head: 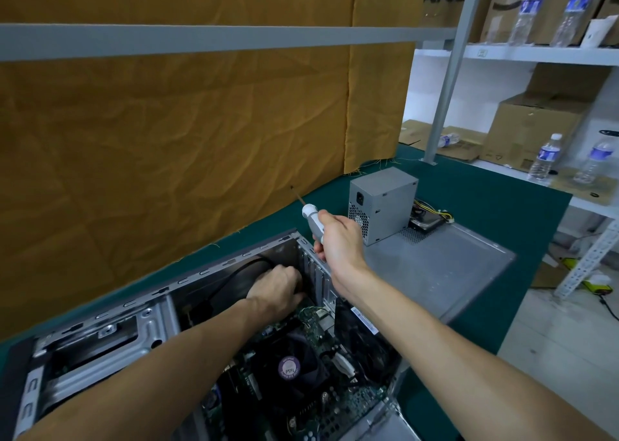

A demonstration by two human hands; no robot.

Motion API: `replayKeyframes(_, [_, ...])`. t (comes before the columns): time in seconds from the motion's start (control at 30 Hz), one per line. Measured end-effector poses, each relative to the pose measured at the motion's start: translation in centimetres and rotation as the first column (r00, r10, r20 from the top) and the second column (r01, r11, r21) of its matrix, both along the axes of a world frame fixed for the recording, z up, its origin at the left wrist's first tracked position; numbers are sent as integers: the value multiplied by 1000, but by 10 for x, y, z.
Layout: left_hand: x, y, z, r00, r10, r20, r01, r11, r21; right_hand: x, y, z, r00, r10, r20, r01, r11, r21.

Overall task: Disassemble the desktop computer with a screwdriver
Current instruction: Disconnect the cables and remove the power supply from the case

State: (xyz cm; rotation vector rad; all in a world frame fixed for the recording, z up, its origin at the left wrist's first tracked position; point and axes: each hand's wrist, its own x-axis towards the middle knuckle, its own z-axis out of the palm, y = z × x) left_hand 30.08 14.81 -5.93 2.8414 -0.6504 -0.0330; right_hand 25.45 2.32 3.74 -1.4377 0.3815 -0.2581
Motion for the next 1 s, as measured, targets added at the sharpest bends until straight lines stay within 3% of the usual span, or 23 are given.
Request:
replayKeyframes(0.2, [-13,6,28,991,25,-128,-53,974,-218,-6,-11,15,986,166,11,-162,947,276])
replayKeyframes(0.27, [-23,12,44,972,22,-232,-121,898,-423,-9,-15,18,971,236,51,-238,903,357])
replayKeyframes(0.3, [-29,17,52,949,9,-315,-193,808,-557,-11,-15,20,963,261,73,-269,896,354])
replayKeyframes(0.37, [-40,28,67,875,-75,-477,-363,551,-752,-14,-14,21,938,328,109,-343,919,193])
replayKeyframes(0.47, [-50,42,82,784,-267,-561,-509,241,-826,-19,-8,16,898,428,107,-405,896,-184])
replayKeyframes(0.53, [-52,46,87,757,-328,-565,-547,155,-823,-20,-4,11,877,467,113,-424,862,-279])
replayKeyframes(0.63, [-53,48,88,722,-387,-574,-585,102,-805,-18,-3,5,869,463,172,-379,849,-369])
replayKeyframes(0.8, [-51,48,84,673,-440,-595,-620,104,-778,-17,-5,4,857,446,258,-320,853,-413])
replayKeyframes(0.87, [-50,48,88,733,-376,-566,-543,176,-821,-18,-5,6,859,430,278,-304,865,-400])
replayKeyframes(0.9, [-50,51,88,838,-251,-485,-406,308,-861,-17,-7,9,869,408,281,-284,874,-394])
replayKeyframes(0.93, [-49,54,88,950,-83,-300,-214,524,-824,-13,-12,13,885,379,272,-260,884,-388])
replayKeyframes(0.97, [-47,59,85,999,35,-25,-43,739,-672,-7,-20,15,905,344,250,-235,895,-380])
replayKeyframes(1.0, [-44,63,83,978,61,199,51,858,-511,0,-31,17,925,306,226,-209,905,-370])
